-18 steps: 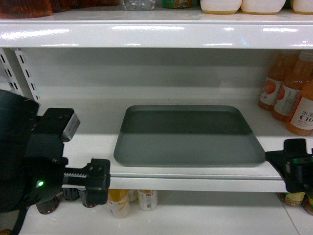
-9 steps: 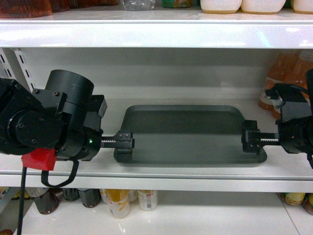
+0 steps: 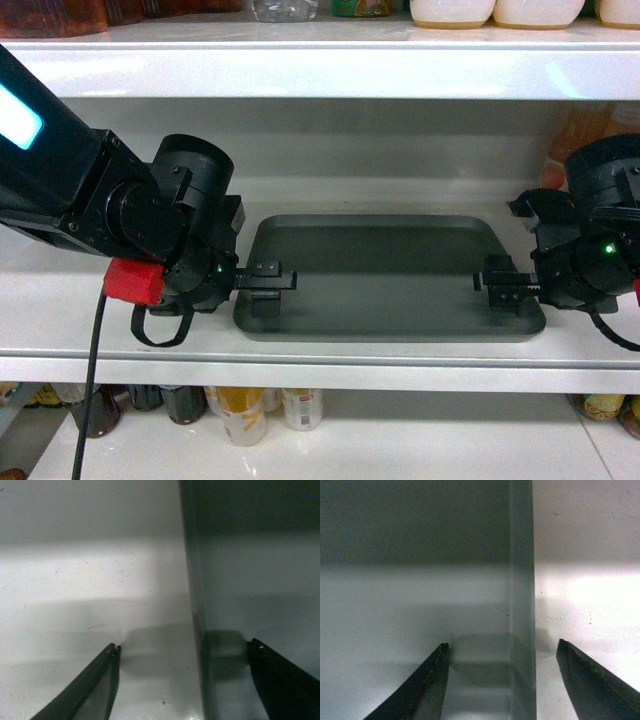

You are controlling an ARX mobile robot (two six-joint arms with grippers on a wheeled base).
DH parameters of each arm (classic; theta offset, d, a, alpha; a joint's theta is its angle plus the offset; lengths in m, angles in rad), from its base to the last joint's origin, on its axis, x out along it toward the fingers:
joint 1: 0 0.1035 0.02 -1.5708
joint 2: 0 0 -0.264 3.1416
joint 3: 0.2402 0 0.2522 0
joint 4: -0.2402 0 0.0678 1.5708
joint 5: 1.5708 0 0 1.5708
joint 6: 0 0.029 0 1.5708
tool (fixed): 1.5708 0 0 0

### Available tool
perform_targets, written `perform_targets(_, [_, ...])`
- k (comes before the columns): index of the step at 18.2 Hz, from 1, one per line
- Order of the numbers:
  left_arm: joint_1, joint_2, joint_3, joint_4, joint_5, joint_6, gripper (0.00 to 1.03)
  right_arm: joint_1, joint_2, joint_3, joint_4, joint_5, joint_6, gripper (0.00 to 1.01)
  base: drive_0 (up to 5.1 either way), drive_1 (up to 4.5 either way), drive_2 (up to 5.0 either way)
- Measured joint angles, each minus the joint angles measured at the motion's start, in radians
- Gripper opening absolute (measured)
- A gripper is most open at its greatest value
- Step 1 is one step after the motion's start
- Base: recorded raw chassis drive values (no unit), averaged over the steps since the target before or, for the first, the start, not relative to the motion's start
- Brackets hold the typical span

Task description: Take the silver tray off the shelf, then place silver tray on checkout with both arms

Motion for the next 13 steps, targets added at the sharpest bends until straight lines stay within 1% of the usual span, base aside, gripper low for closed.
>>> perform_targets(1, [-0.001, 0.000, 0.000, -0.008, 0.006, -0.014, 0.59, 0.001, 0.000, 0.000, -0.005, -0.008, 0.000, 0.55, 0.0, 0.00, 0.0])
perform_targets(2, [-0.002, 0.000, -0.007, -0.009, 0.011, -0.015, 0.50, 0.001, 0.000, -0.002, -0.003, -0.013, 0.000, 0.48, 0.0, 0.00, 0.0])
perform_targets(3, [-0.001, 0.000, -0.016, -0.006, 0.021, -0.021, 0.38, 0.005, -0.003, -0.015, 0.005, -0.008, 0.001, 0.34, 0.0, 0.00, 0.0])
perform_targets(4, [-0.001, -0.005, -0.031, 0.010, 0.018, -0.029, 0.26, 0.005, -0.011, -0.034, 0.015, -0.003, 0.001, 0.23, 0.0, 0.00, 0.0])
perform_targets(5, [0.002, -0.014, -0.056, 0.029, 0.014, -0.043, 0.15, 0.004, -0.023, -0.066, 0.046, 0.012, 0.005, 0.09, 0.0, 0.00, 0.0])
perform_targets(6, [0.007, -0.023, -0.074, 0.041, 0.024, -0.051, 0.07, 0.003, -0.034, -0.089, 0.068, 0.010, 0.014, 0.03, 0.0, 0.00, 0.0])
perform_targets(7, [0.012, -0.038, -0.104, 0.068, 0.027, -0.071, 0.03, 0.004, -0.048, -0.127, 0.101, 0.011, 0.031, 0.03, 0.0, 0.00, 0.0])
perform_targets(8, [0.011, -0.055, -0.138, 0.099, 0.023, -0.077, 0.03, 0.006, -0.066, -0.167, 0.143, 0.017, 0.039, 0.03, 0.0, 0.00, 0.0])
perform_targets(10, [-0.005, -0.110, -0.244, 0.182, -0.013, -0.077, 0.03, 0.007, -0.120, -0.269, 0.200, 0.015, 0.060, 0.03, 0.0, 0.00, 0.0])
perform_targets(11, [-0.016, -0.145, -0.304, 0.214, -0.022, -0.079, 0.03, 0.007, -0.154, -0.322, 0.222, 0.014, 0.062, 0.03, 0.0, 0.00, 0.0])
perform_targets(12, [-0.031, -0.194, -0.377, 0.245, -0.036, -0.091, 0.03, 0.006, -0.220, -0.408, 0.257, 0.009, 0.065, 0.03, 0.0, 0.00, 0.0])
perform_targets(13, [-0.042, -0.237, -0.421, 0.258, -0.045, -0.097, 0.03, 0.005, -0.282, -0.473, 0.289, 0.003, 0.067, 0.03, 0.0, 0.00, 0.0])
